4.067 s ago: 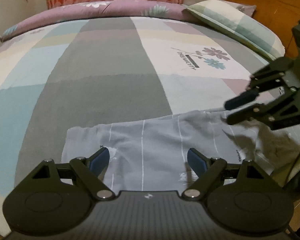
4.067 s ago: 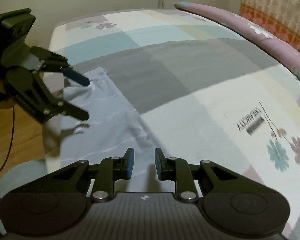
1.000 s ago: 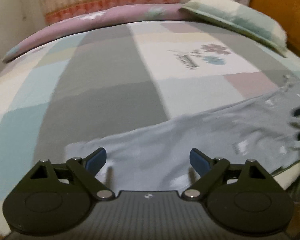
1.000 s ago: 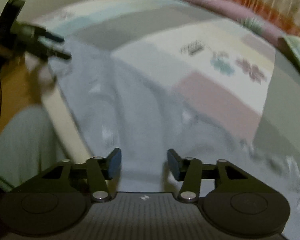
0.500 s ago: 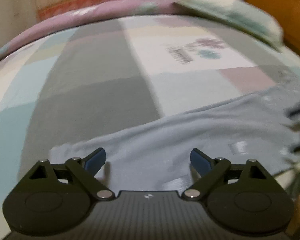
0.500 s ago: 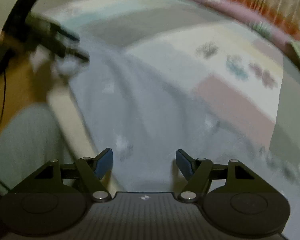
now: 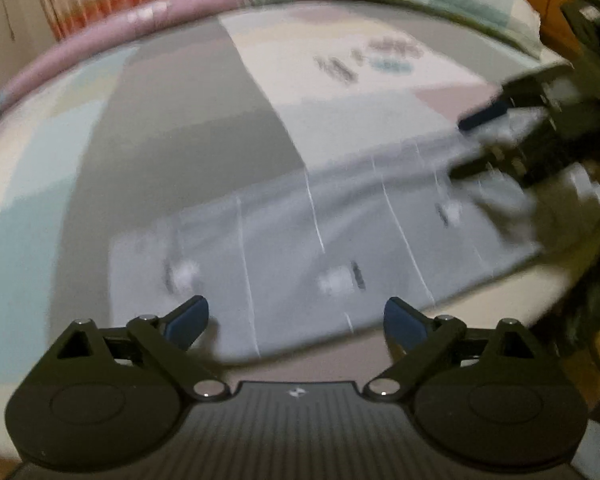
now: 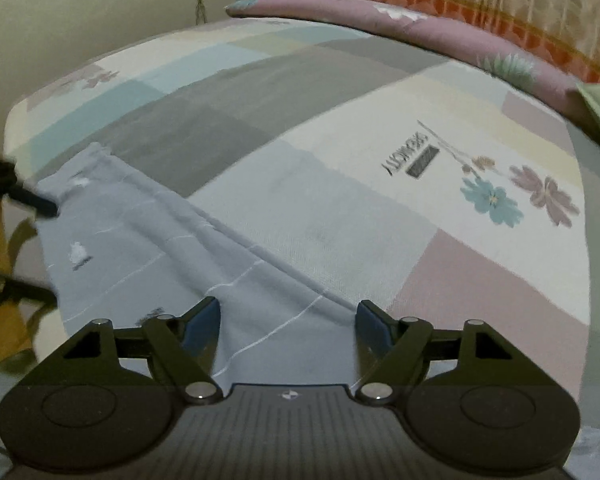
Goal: Fold clothes
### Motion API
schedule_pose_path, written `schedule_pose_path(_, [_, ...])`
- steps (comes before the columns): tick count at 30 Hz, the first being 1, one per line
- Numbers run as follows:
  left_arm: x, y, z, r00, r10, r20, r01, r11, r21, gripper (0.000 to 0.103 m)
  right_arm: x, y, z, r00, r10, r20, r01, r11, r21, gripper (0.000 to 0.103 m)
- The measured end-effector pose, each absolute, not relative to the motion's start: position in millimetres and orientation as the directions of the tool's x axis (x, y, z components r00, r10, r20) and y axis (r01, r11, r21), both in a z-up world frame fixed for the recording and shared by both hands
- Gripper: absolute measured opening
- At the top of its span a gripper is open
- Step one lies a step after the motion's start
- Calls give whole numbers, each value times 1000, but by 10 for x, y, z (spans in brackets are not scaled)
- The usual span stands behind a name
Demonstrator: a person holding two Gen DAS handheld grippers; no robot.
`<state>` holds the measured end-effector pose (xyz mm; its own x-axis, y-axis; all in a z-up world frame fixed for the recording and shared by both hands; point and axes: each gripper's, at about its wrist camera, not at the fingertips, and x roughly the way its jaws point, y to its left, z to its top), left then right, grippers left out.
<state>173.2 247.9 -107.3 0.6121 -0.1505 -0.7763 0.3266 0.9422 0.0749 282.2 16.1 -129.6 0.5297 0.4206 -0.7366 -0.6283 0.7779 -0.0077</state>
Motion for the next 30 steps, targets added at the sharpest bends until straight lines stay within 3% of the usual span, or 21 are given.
schedule_pose_path(7, [2037,2538,-1277,625,-163,-763,260,965,7,95,2416,429,-1358,524,393,-755,-663,745,-73,80])
schedule_pose_path(13, [1774,2613,-1289,605,-158,-781,264,964,10,96,2163,333,-1359,438,404,-803,-689,725,-11,84])
schedule_pose_path(20, [1870,2635,-1266,602,-168,-781,256,967,-10,96,2304,559,-1174,422,554,-718,-736,672,85,84])
schedule_pose_path(22, [1898,2639,-1268,604,-171,-778,255,967,-15,95,2315,672,-1289,365,569,-737,-747,651,133,84])
schedule_pose_path(25, [1940,2645,-1267,608,-179,-774,253,967,-25,95,2209,739,-1392,260,588,-766,-791,584,180,98])
schedule_pose_path(30, [2088,2556,-1084,623,-271,-734,287,952,-108,95,2208,594,-1258,264,605,-752,-786,586,196,96])
